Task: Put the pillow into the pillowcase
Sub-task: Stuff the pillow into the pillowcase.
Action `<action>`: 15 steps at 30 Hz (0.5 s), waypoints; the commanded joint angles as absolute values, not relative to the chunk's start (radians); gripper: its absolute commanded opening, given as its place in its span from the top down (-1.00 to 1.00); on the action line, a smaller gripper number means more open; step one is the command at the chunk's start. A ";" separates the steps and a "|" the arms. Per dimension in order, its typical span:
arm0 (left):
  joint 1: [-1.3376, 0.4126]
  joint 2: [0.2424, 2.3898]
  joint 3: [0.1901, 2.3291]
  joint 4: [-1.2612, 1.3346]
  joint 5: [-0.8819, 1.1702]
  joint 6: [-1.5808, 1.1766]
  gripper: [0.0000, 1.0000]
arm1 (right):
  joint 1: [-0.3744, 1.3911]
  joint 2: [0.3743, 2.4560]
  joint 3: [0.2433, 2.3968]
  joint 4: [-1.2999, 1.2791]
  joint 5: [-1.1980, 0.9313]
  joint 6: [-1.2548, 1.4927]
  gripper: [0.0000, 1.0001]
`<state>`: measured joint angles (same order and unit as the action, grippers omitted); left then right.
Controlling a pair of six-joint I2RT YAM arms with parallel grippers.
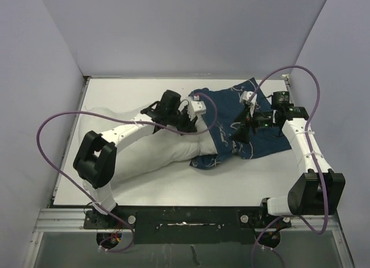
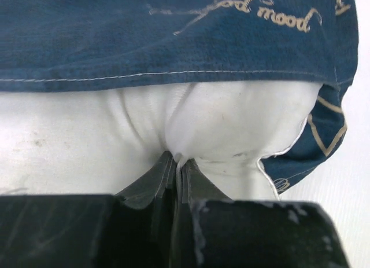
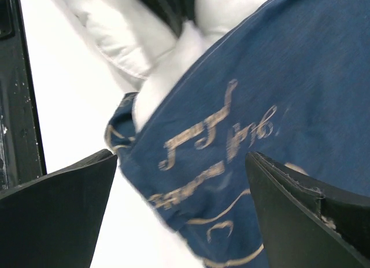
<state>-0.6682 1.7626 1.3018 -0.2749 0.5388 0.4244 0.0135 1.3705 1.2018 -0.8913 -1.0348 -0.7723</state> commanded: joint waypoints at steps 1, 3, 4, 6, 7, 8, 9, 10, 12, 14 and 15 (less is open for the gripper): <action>-0.564 1.844 1.497 -0.199 0.600 0.023 1.00 | -0.032 1.337 1.275 -1.002 -1.146 -0.844 -0.93; -0.561 1.875 1.568 -0.183 0.546 -0.114 1.00 | -0.035 1.340 1.275 -0.986 -1.126 -0.796 -0.85; -0.565 1.890 1.595 -0.172 0.535 -0.158 1.00 | -0.036 1.340 1.261 -0.949 -1.091 -0.716 -0.78; -0.579 1.917 1.637 -0.154 0.483 -0.243 1.00 | -0.046 1.334 1.228 -0.846 -1.019 -0.552 -0.65; -0.589 1.927 1.646 -0.145 0.459 -0.278 1.00 | -0.057 1.332 1.209 -0.797 -0.987 -0.472 -0.64; -0.600 1.933 1.650 -0.138 0.417 -0.322 1.00 | -0.068 1.328 1.184 -0.741 -0.953 -0.392 -0.61; -0.612 1.940 1.648 -0.122 0.378 -0.364 1.00 | -0.082 1.324 1.162 -0.691 -0.936 -0.318 -0.57; -0.625 1.945 1.646 -0.108 0.354 -0.400 1.00 | -0.092 1.322 1.131 -0.643 -0.929 -0.256 -0.56; -0.655 1.956 1.645 -0.083 0.303 -0.464 1.00 | -0.099 1.312 1.054 -0.487 -0.913 -0.105 -0.57; -0.679 1.972 1.653 -0.061 0.271 -0.502 1.00 | -0.097 1.313 0.970 -0.351 -0.906 0.055 -0.58; -0.689 1.981 1.661 -0.053 0.258 -0.509 1.00 | -0.091 1.318 0.930 -0.285 -0.902 0.123 -0.60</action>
